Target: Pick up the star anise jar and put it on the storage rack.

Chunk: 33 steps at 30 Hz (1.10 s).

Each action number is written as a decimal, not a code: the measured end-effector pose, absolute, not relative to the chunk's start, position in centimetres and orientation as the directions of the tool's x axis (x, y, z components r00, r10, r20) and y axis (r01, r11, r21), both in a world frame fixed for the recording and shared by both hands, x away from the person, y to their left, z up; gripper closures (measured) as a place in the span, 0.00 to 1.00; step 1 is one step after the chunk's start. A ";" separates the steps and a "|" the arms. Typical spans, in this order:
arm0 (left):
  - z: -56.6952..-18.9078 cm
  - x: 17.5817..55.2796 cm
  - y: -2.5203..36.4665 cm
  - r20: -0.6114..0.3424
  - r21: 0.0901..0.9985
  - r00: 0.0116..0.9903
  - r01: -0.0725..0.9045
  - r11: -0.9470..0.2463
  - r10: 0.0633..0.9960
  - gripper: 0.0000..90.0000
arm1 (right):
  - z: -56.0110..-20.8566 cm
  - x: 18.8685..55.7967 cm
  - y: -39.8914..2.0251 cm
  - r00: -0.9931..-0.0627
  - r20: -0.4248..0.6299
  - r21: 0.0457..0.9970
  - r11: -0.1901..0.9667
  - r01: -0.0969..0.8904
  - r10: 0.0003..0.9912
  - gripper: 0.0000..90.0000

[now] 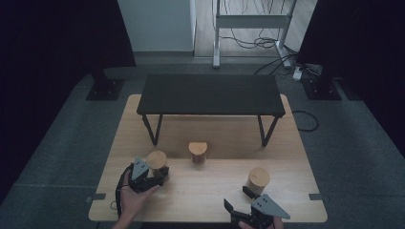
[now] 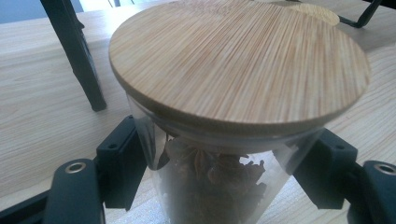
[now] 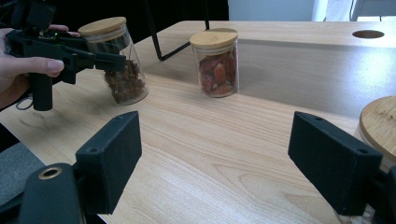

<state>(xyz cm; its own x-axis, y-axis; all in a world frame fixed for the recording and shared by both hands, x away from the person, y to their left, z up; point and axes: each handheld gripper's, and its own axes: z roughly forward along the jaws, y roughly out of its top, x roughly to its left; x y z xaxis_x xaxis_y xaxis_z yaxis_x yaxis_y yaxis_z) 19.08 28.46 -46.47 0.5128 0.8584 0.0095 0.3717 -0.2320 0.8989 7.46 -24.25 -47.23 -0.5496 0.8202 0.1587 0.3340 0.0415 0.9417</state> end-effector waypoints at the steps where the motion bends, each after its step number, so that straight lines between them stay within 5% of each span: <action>1: -46.5 19.1 28.4 0.009 0.899 0.513 0.372 -0.232 0.859 0.29 | -47.2 7.5 -24.2 -0.550 0.158 0.942 0.042 0.334 0.820 0.19; 33: -46.4 18.3 28.7 0.005 0.919 0.491 0.341 -0.197 0.871 0.30 | -47.3 7.4 -24.3 -0.547 0.152 0.942 0.047 0.332 0.823 0.19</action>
